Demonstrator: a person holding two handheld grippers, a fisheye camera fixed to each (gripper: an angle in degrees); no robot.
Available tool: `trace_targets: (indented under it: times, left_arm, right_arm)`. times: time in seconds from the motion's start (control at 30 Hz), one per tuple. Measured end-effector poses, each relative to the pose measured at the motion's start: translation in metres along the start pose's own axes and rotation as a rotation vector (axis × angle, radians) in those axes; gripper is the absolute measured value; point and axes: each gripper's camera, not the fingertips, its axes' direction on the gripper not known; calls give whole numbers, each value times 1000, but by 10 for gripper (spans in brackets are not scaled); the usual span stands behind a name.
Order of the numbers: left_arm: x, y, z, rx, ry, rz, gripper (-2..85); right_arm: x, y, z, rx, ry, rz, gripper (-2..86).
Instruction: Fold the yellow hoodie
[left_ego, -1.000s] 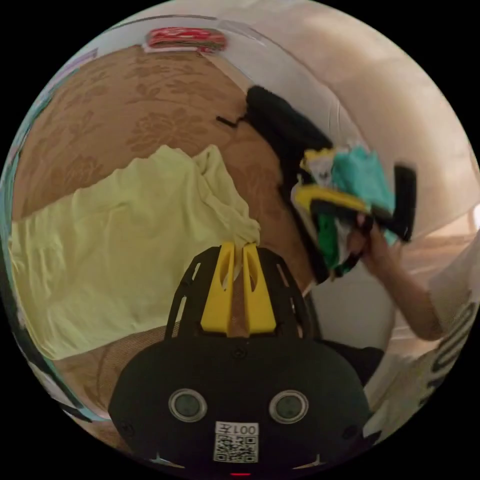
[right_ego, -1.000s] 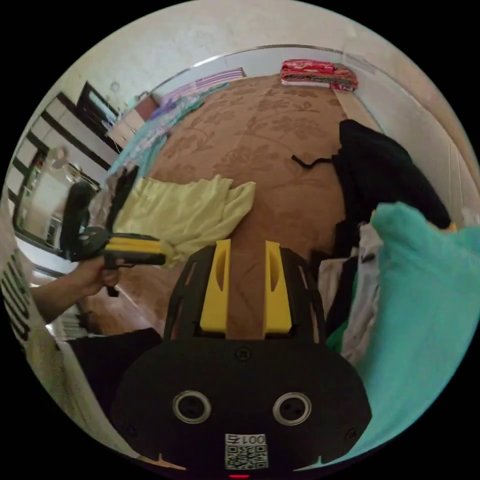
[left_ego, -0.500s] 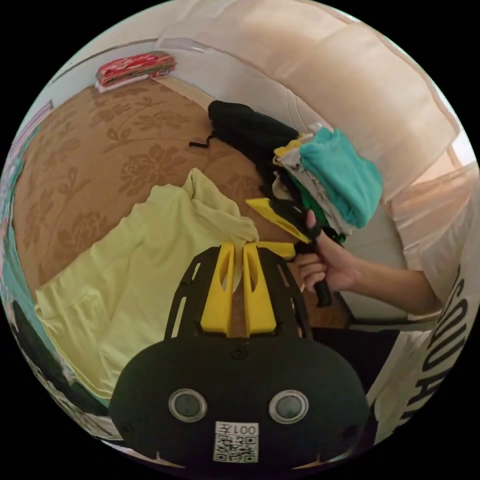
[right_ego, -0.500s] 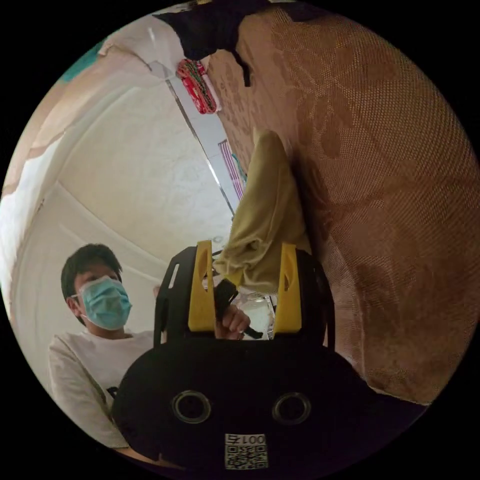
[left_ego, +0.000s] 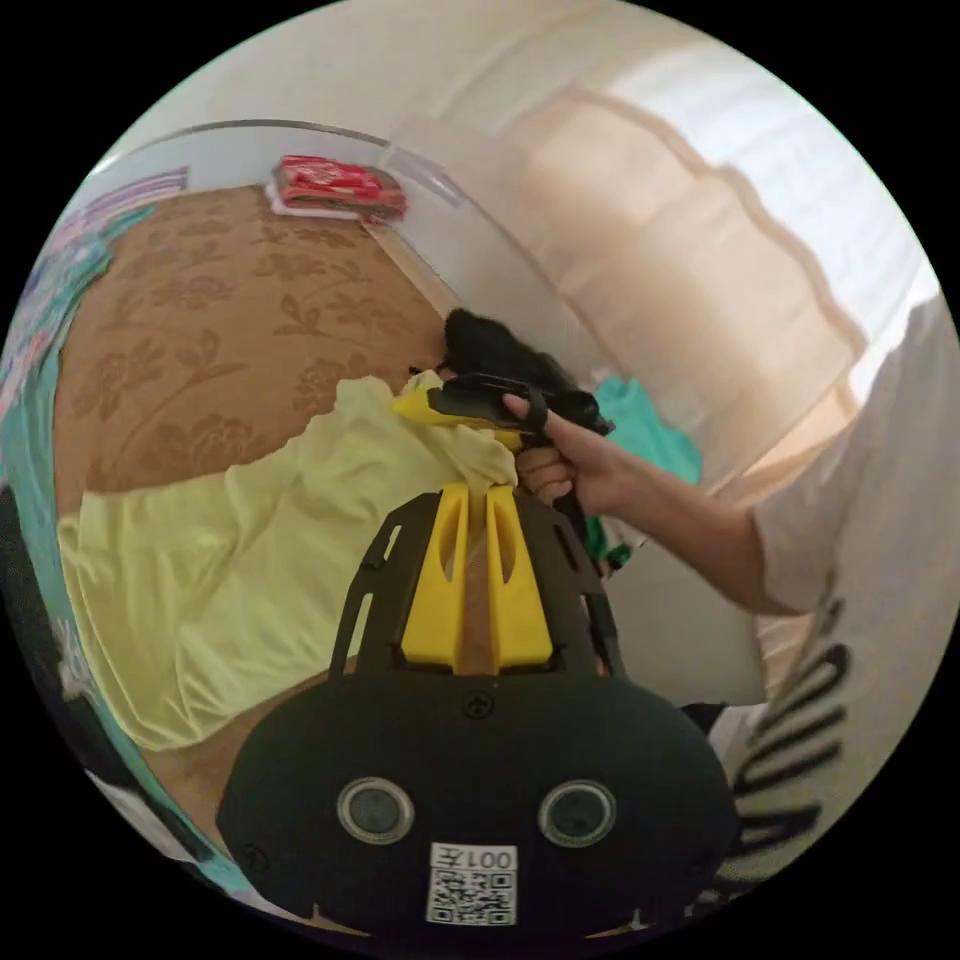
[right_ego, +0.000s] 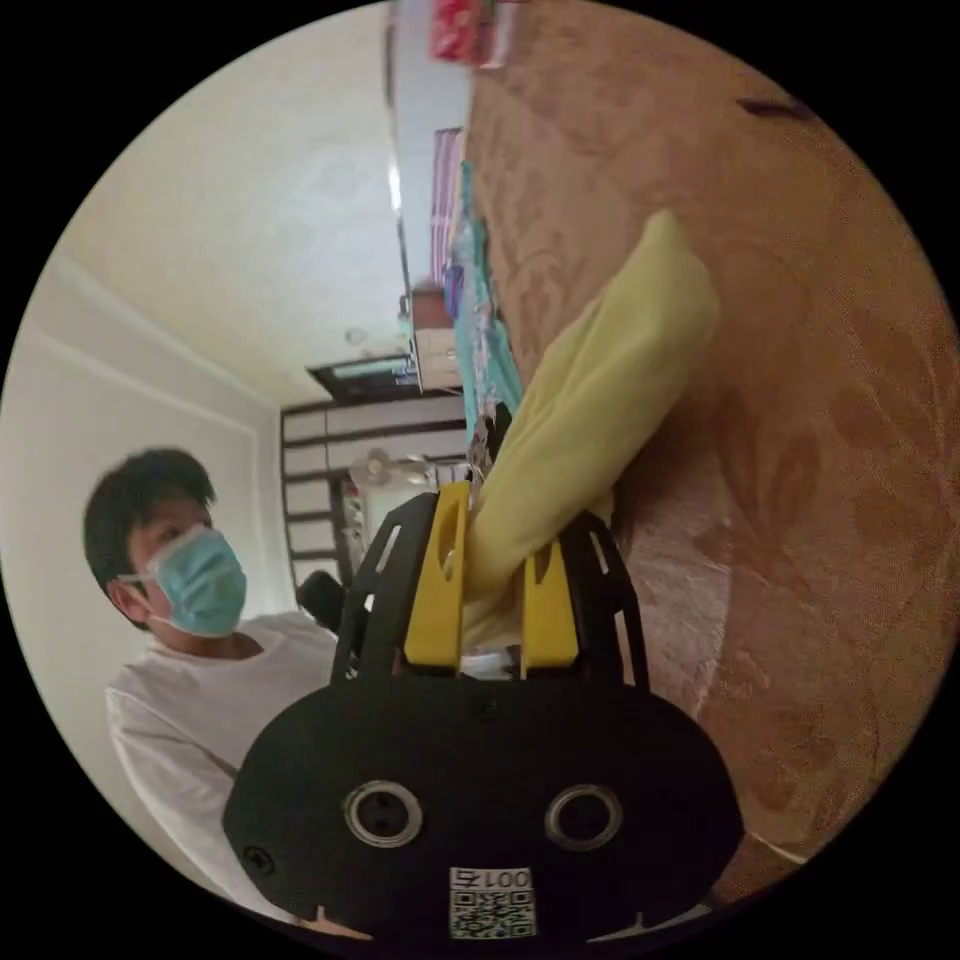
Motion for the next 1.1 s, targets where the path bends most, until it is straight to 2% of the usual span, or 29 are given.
trace_targets:
  times: [0.07, 0.17, 0.27, 0.3, 0.37, 0.43, 0.47, 0.57, 0.7, 0.73, 0.8, 0.9, 0.97, 1.0, 1.1]
  left_arm:
    - [-43, 29, -72, 145, 77, -125, -15]
    - [-103, 80, -150, 282, 74, -252, -15]
    - [-175, 139, -185, 275, -26, -400, -15]
    - [-191, 151, -186, 251, -45, -429, -15]
    - [-254, 200, -183, 186, -32, -593, -15]
    - [-284, 227, -191, 231, 71, -683, -14]
    - [-292, 239, -200, 287, 137, -688, -14]
    - [-299, 261, -220, 354, 179, -731, -15]
    - [-300, 283, -228, 390, 231, -846, -12]
    - [-294, 283, -232, 393, 221, -862, -10]
    - [-277, 272, -241, 361, 151, -834, -9]
    - [-235, 221, -257, 249, -58, -627, -9]
    - [-201, 175, -259, 172, -198, -410, -9]
    - [-194, 166, -259, 158, -233, -375, -9]
    - [-168, 141, -264, 157, -377, -330, -9]
  right_arm:
    - [-56, -6, 54, -65, 68, -150, 64]
    - [-125, -14, 174, -199, 123, -382, 77]
    - [-132, -17, 308, -334, 200, -477, 93]
    - [-117, -16, 353, -391, 252, -447, 95]
    - [-103, -4, 389, -393, 196, -375, 86]
    - [-117, 22, 391, -307, 124, -416, 78]
    - [-132, 42, 390, -266, 194, -442, 75]
    - [-167, 99, 396, -231, 481, -545, 74]
    - [-194, 167, 445, -336, 884, -693, 76]
    - [-198, 175, 452, -335, 917, -716, 73]
    - [-226, 194, 483, -276, 1018, -835, 44]
    - [-258, 187, 524, -186, 1077, -950, 20]
    - [-264, 172, 552, -228, 1049, -929, 13]
    - [-259, 162, 571, -302, 1038, -856, 11]
    - [-235, 173, 608, -365, 993, -798, 6]
